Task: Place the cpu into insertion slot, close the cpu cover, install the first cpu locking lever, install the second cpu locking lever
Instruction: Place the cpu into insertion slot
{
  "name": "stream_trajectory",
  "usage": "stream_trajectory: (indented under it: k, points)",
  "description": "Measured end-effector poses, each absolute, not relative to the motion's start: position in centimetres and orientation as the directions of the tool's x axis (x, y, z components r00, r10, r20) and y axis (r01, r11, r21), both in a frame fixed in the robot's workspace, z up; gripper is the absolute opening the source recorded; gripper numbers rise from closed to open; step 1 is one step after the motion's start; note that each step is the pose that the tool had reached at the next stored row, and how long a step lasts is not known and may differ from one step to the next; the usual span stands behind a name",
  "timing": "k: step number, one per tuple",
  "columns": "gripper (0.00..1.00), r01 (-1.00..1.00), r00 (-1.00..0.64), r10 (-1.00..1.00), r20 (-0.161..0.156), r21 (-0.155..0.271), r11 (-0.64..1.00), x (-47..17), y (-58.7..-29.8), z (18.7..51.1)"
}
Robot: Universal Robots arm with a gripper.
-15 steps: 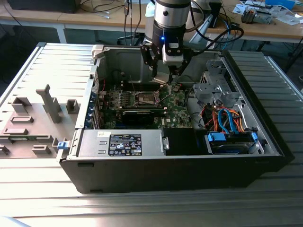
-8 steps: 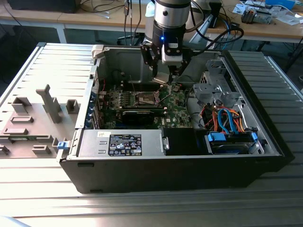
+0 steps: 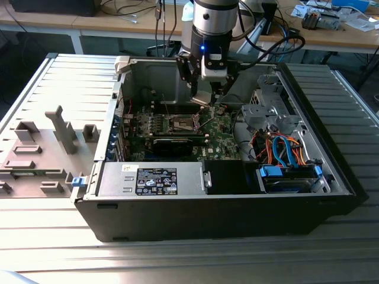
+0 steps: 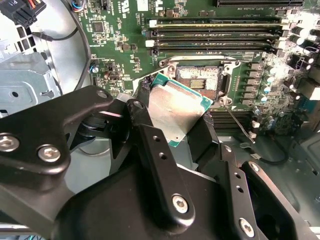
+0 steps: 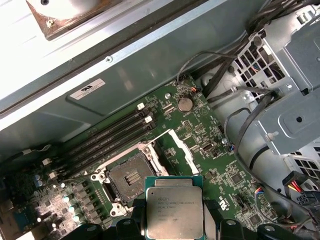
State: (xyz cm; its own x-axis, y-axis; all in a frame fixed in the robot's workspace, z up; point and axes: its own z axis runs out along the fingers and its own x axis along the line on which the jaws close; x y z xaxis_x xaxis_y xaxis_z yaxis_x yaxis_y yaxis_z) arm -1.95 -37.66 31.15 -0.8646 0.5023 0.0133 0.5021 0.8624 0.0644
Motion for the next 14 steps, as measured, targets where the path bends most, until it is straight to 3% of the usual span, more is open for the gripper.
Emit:
stream_trajectory:
  k: [14]
  points:
    - [0.54, 0.529, -0.848, 0.53, 0.011, 0.061, 0.846, -1.95, -37.66, 31.13]
